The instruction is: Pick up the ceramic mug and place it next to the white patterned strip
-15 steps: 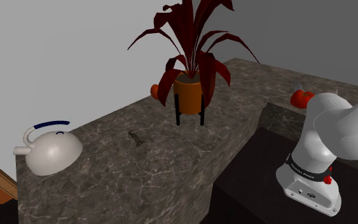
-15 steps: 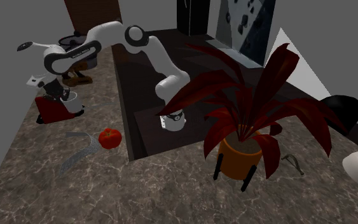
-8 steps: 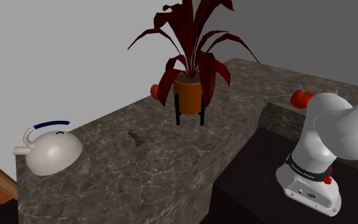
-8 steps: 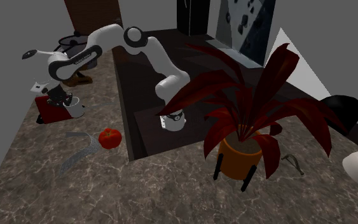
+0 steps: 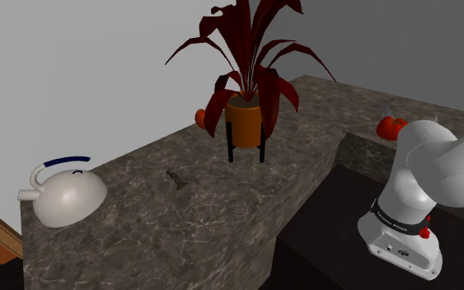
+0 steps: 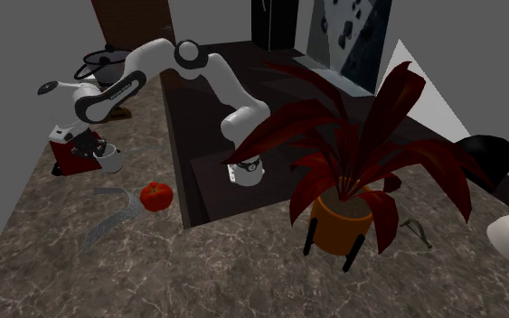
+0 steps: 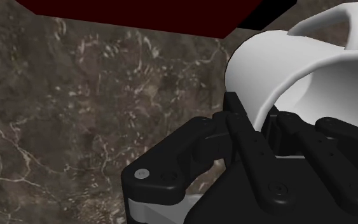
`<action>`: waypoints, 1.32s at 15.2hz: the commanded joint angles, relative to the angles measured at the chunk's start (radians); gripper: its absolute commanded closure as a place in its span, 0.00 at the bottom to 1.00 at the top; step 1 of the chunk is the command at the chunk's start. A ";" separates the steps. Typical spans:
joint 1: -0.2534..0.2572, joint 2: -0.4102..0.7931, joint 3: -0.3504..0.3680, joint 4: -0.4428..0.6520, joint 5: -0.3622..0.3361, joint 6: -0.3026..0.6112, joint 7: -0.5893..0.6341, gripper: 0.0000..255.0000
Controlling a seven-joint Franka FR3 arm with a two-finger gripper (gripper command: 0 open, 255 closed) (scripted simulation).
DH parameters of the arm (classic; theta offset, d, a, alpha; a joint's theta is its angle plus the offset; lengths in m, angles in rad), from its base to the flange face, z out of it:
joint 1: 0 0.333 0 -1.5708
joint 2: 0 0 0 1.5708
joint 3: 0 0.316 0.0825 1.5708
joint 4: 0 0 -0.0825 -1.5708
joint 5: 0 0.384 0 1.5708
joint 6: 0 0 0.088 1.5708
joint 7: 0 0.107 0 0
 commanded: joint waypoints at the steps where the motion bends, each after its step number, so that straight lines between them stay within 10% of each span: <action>1: 0.001 -0.001 -0.001 0.000 -0.001 0.002 0.001 1.00; 6: 0.001 -0.001 -0.001 0.000 -0.001 0.002 0.001 1.00; 7: 0.001 -0.001 -0.001 0.000 -0.001 0.002 0.001 0.00; 20: 0.007 0.040 0.038 0.072 0.047 -0.088 -0.029 0.00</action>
